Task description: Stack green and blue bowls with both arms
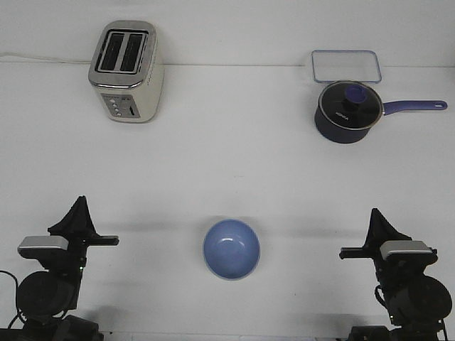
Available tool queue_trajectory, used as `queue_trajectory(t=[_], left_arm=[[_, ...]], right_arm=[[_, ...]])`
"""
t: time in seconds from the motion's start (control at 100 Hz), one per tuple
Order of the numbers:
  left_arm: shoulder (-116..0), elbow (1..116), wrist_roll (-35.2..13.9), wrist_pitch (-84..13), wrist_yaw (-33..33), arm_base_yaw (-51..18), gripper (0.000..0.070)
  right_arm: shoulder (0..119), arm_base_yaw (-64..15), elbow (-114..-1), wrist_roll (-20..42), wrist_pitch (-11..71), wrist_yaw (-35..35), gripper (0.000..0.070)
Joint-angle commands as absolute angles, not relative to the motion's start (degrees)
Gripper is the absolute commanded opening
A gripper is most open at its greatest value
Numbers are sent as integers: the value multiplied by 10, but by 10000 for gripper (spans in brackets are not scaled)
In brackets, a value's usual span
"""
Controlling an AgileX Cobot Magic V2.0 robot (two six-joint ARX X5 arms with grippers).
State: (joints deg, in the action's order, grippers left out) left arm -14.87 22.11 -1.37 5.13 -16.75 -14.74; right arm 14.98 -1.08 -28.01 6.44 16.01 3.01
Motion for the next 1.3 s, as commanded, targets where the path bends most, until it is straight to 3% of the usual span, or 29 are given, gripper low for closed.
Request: queue_trajectory(t=[0.0, 0.48, 0.53, 0.62, 0.69, 0.95, 1.12, 1.29], left_arm=[[-149, 228, -11, 57, -171, -148, 15], [-141, 218, -5, 57, -167, -133, 15], [-136, 201, -7, 60, -135, -110, 15], [-114, 148, -4, 70, -21, -59, 15], [-93, 105, -4, 88, 20, -31, 15], [-22, 7, -13, 120, 22, 4, 15], [-2, 8, 12, 96, 24, 8, 15], [-2, 8, 2, 95, 24, 7, 15]], right_arm=[[150, -11, -285, 71, 154, 30, 4], [150, -11, -286, 71, 154, 30, 4], [150, -11, -285, 71, 154, 30, 4], [150, -11, -285, 71, 154, 30, 4], [150, -11, -285, 71, 154, 30, 4], [150, -11, -286, 71, 154, 30, 4], [150, -11, -285, 71, 154, 30, 4], [150, -11, -286, 71, 152, 30, 4]])
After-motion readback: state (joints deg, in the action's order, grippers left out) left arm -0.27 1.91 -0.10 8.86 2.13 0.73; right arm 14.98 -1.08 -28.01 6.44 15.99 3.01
